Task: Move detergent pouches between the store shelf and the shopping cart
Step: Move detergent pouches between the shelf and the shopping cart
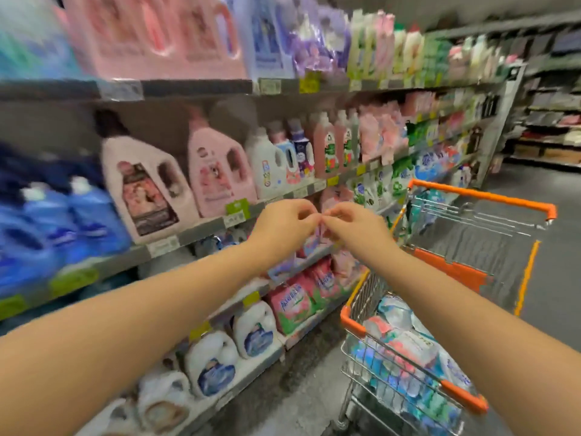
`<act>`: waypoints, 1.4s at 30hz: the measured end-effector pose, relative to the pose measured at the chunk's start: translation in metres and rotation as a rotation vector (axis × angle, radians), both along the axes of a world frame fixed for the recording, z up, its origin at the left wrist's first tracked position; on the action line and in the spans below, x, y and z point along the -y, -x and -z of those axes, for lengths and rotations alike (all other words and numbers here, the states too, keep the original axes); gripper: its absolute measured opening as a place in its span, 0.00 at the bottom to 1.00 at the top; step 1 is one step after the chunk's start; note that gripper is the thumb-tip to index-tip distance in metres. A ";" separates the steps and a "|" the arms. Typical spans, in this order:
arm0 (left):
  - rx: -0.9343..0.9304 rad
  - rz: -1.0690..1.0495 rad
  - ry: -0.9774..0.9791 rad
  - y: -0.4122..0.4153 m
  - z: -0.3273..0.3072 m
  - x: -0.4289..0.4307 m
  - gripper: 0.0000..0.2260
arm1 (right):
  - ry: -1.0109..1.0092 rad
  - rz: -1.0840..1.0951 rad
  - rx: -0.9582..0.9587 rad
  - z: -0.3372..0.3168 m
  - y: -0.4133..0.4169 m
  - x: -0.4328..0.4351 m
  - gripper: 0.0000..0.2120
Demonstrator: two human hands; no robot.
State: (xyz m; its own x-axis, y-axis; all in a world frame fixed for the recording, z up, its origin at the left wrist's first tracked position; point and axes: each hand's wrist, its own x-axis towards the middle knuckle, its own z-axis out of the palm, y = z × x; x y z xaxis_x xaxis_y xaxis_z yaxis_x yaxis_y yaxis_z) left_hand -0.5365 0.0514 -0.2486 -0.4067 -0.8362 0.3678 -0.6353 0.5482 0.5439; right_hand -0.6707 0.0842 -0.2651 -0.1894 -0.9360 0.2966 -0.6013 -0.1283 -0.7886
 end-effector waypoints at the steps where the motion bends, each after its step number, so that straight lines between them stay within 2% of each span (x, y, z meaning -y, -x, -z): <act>1: 0.004 -0.037 0.038 -0.028 -0.014 -0.009 0.09 | 0.027 -0.051 -0.005 -0.013 -0.025 -0.002 0.04; 6: -0.005 -0.252 0.191 -0.171 -0.079 -0.047 0.09 | 0.172 -0.293 -0.021 -0.072 -0.161 -0.011 0.11; 10: -0.019 -0.390 0.291 -0.288 -0.120 -0.074 0.10 | 0.271 -0.447 -0.052 -0.109 -0.277 -0.014 0.10; 13: -0.042 -0.478 0.305 -0.376 -0.142 -0.084 0.12 | 0.311 -0.552 -0.012 -0.137 -0.353 -0.015 0.06; 16: -0.101 -0.561 0.281 -0.452 -0.161 -0.090 0.15 | 0.340 -0.630 0.052 -0.159 -0.415 -0.006 0.07; 20: -0.032 -0.705 0.327 -0.526 -0.180 -0.093 0.15 | 0.375 -0.667 -0.022 -0.183 -0.474 0.017 0.09; 26: 0.055 -0.799 0.391 -0.598 -0.204 -0.060 0.14 | 0.469 -0.624 -0.274 -0.220 -0.535 0.077 0.08; 32: 0.161 -0.811 0.396 -0.627 -0.232 0.032 0.10 | 0.490 -0.541 -0.518 -0.252 -0.564 0.176 0.09; 38: 0.328 -0.822 0.233 -0.652 -0.242 0.141 0.18 | 0.383 -0.453 -0.695 -0.272 -0.594 0.283 0.17; 42: 0.371 -0.733 0.102 -0.662 -0.240 0.198 0.26 | 0.223 -0.477 -0.895 -0.271 -0.619 0.341 0.30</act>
State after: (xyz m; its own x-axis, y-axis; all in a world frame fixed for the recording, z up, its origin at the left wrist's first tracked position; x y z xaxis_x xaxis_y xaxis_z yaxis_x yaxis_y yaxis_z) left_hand 0.1253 -0.1462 -0.0081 0.1185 -0.9064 0.4054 -0.9793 -0.0393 0.1984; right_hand -0.0520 -0.2568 0.0062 0.5611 -0.7624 0.3224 -0.8038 -0.5949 -0.0080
